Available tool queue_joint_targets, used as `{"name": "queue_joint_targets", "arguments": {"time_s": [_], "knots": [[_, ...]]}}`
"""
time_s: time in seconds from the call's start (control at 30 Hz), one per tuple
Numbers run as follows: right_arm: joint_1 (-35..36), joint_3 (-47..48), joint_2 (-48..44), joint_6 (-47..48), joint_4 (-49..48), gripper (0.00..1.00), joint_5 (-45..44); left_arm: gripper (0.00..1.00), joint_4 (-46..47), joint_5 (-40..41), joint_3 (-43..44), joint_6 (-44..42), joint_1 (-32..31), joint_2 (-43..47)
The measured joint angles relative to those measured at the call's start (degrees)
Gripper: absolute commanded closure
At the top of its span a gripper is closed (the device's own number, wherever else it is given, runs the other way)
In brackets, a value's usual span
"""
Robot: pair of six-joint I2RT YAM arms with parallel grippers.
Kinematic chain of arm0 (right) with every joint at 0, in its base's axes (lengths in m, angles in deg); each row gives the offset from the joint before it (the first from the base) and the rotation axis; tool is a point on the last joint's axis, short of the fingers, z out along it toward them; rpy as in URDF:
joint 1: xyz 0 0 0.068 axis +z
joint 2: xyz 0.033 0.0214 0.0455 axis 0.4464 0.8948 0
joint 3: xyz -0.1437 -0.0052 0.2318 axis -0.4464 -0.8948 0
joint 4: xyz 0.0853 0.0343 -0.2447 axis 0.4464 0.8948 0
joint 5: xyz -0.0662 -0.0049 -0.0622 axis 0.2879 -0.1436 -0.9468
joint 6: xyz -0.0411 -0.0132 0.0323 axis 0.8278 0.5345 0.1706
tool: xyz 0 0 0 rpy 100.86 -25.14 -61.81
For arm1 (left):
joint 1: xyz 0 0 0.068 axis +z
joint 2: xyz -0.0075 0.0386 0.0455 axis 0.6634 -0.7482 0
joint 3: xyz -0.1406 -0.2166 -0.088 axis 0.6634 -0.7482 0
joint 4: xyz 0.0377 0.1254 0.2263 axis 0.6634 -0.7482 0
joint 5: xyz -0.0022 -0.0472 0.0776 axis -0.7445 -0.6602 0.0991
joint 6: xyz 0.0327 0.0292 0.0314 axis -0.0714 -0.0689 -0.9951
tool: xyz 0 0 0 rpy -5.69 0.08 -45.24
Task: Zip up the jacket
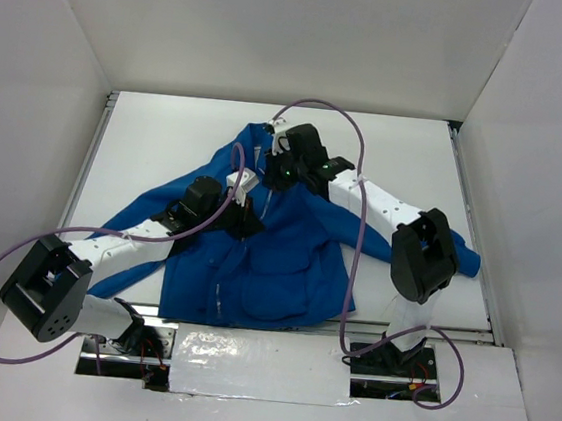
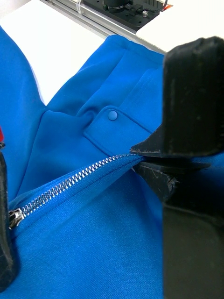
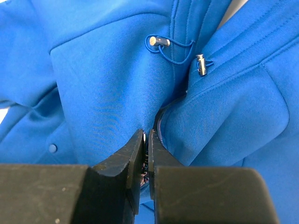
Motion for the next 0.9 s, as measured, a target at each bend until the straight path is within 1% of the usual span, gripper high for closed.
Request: {"name": "queue_joint_targets", "arguments": {"time_s": [0.03, 0.07, 0.13, 0.17, 0.27, 0.47, 0.5, 0.53, 0.57, 0.6, 0.73, 0.83, 0.9], "knots": [[0.0, 0.0, -0.1, -0.7, 0.0, 0.83, -0.3, 0.94, 0.0, 0.1, 0.0, 0.0, 0.0, 0.0], [-0.1, 0.0, -0.3, -1.6, 0.0, 0.79, -0.5, 0.95, 0.0, 0.1, 0.0, 0.0, 0.0, 0.0], [-0.4, -0.2, -0.8, -3.1, -0.2, 0.81, -0.5, 0.94, 0.0, 0.1, 0.1, 0.0, 0.0, 0.0], [-0.6, -0.6, -1.2, -3.8, -0.5, 0.85, -0.3, 0.94, 0.0, 0.2, 0.1, 0.0, 0.0, 0.0], [-1.5, -1.4, -2.2, -5.7, -1.0, 0.9, 0.8, 0.94, 0.2, 0.3, 0.1, 0.0, 0.0, 0.0], [-1.8, -2.4, -2.6, -7.6, -2.2, 0.88, 1.3, 0.94, 0.1, 0.3, 0.2, -0.1, 0.0, 0.0], [-1.9, -2.7, -2.6, -7.9, -2.3, 0.85, 1.2, 0.94, 0.1, 0.3, 0.2, -0.1, 0.0, 0.0], [-2.0, -2.8, -2.7, -8.3, -2.3, 0.75, 1.3, 0.94, 0.0, 0.3, 0.2, -0.1, 0.0, 0.0], [-2.1, -2.8, -2.7, -8.7, -2.3, 0.72, 1.3, 0.94, 0.0, 0.3, 0.2, -0.1, 0.0, 0.0], [-2.2, -3.0, -2.8, -8.9, -2.7, 0.71, 1.1, 0.94, -0.1, 0.2, 0.2, -0.1, 0.0, 0.0], [-3.6, -4.3, -4.2, -9.4, -4.3, 0.73, 0.7, 0.94, -0.9, -0.2, 0.2, -0.1, -0.1, 0.0], [-4.4, -5.2, -5.6, -10.0, -5.5, 0.83, 0.7, 0.94, -1.0, -0.3, 0.2, -0.1, -0.1, 0.0], [-4.8, -5.4, -6.2, -10.4, -6.3, 0.82, 1.0, 0.94, -1.0, -0.3, 0.2, -0.2, -0.1, 0.0]]}}
